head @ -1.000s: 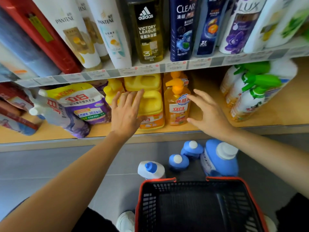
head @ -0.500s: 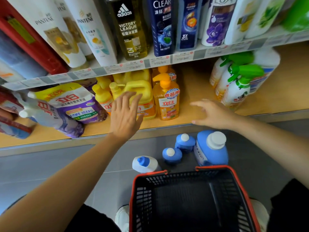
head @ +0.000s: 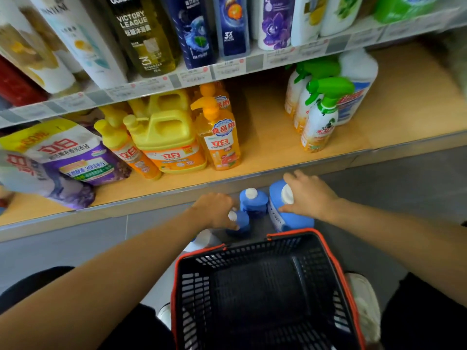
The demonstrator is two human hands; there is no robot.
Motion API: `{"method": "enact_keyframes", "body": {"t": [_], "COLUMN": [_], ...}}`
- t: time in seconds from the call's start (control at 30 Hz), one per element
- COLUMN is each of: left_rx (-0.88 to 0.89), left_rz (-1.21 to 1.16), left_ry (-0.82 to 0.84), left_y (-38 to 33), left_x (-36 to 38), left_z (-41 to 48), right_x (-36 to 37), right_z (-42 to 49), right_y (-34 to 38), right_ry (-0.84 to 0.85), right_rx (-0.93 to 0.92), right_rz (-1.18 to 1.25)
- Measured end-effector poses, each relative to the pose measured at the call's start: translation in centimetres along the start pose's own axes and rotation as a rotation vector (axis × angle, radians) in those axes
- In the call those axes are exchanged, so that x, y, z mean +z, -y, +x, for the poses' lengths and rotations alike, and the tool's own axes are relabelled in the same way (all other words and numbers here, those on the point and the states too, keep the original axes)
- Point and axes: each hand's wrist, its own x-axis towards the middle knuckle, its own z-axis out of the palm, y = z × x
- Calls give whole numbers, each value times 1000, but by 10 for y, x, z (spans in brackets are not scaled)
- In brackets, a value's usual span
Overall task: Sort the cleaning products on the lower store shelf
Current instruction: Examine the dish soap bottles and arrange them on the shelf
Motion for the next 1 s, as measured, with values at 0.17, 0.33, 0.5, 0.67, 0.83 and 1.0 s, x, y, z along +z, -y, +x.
{"method": "enact_keyframes", "body": {"t": [0.17, 0.33, 0.5, 0.67, 0.83, 1.0], "left_rx": [-7, 42, 62, 79, 110, 131], "left_rz": [43, 82, 83, 61, 21, 1], "left_ry": [7, -39, -52, -52, -82, -172], "left_y": [-4, 1, 5, 9, 13, 15], "left_x": [9, 12, 12, 10, 2, -15], "left_z": [12, 14, 11, 3, -6, -17], "right_x": [-2, -17, -37, -84, -157, -226], "right_z": [3, 0, -11, -31, -39, -28], "right_y": [-14, -39, -42, -47, -33, -5], "right_ry": [-18, 17, 45, -61, -193, -261], "right_rx": [-27, -30, -128, -170, -187, -202], "right_rz": [77, 129, 7, 35, 47, 6]}}
